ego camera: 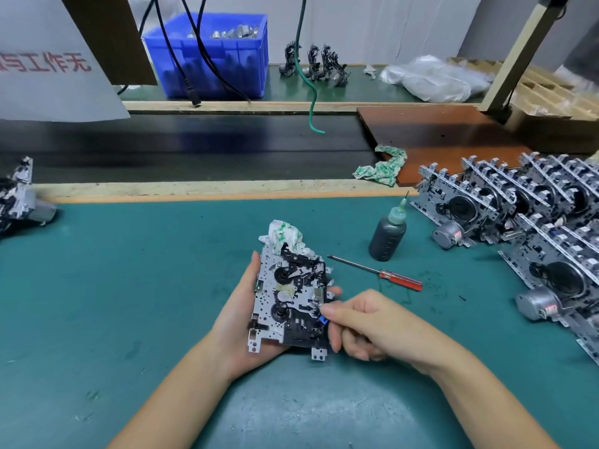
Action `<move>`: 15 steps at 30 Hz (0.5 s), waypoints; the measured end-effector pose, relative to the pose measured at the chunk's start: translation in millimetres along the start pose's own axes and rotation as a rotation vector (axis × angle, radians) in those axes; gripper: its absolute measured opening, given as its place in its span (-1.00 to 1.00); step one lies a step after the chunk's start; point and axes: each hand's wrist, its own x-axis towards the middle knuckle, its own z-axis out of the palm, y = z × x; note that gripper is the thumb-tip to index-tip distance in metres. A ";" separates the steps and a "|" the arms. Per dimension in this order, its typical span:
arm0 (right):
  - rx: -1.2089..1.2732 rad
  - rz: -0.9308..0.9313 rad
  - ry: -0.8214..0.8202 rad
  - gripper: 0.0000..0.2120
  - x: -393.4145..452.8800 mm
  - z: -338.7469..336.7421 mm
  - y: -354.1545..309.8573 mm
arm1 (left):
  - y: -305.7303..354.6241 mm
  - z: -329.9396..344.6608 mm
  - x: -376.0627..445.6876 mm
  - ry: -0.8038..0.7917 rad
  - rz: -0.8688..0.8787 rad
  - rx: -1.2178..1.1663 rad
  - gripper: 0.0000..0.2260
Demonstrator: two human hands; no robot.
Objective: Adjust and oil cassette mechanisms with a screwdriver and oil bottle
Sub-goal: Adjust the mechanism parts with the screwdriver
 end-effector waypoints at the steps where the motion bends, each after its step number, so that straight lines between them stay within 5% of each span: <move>1: 0.004 0.010 -0.003 -0.55 -0.2 -0.7 -0.4 | 0.1 0.1 0.0 0.007 0.002 0.007 -0.27; 15: -0.111 0.114 -0.045 -0.46 -1.1 -4.7 -1.1 | -1.5 3.6 1.7 0.077 0.019 0.057 -0.27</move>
